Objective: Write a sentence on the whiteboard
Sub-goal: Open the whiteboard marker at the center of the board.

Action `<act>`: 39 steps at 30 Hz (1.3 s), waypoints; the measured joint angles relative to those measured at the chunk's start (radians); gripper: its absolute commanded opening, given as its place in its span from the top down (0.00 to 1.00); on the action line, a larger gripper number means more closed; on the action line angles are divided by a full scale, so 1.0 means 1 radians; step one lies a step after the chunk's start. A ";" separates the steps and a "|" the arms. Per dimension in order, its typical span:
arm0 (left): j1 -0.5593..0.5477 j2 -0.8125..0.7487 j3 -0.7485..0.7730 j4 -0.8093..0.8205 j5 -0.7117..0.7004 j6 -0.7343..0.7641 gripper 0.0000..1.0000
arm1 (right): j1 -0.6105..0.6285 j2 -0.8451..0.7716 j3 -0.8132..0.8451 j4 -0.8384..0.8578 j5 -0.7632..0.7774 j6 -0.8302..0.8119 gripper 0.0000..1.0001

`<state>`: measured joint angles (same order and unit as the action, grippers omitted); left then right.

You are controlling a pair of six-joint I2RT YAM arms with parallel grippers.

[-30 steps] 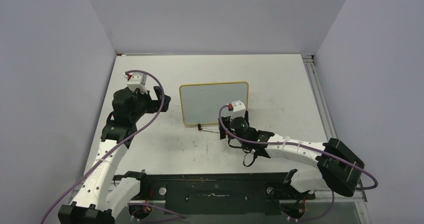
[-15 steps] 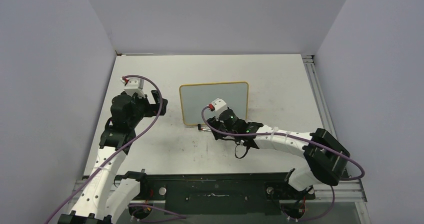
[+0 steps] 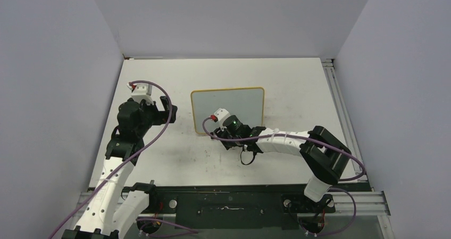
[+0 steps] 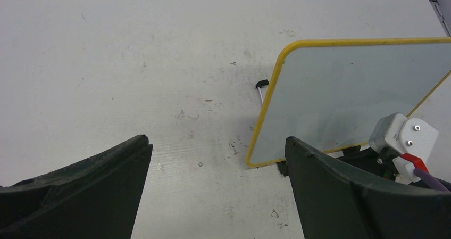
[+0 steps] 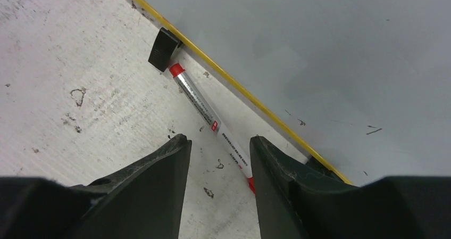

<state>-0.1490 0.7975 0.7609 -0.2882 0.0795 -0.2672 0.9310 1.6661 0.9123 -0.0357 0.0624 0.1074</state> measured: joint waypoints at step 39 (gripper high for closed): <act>0.028 0.003 -0.005 0.001 0.056 -0.008 0.04 | 0.094 0.056 -0.051 0.069 0.014 0.061 0.72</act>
<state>-0.1207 0.8005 0.7559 -0.2871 0.1356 -0.2749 1.0252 1.7222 0.8616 0.0330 0.0769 0.1680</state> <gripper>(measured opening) 0.962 0.299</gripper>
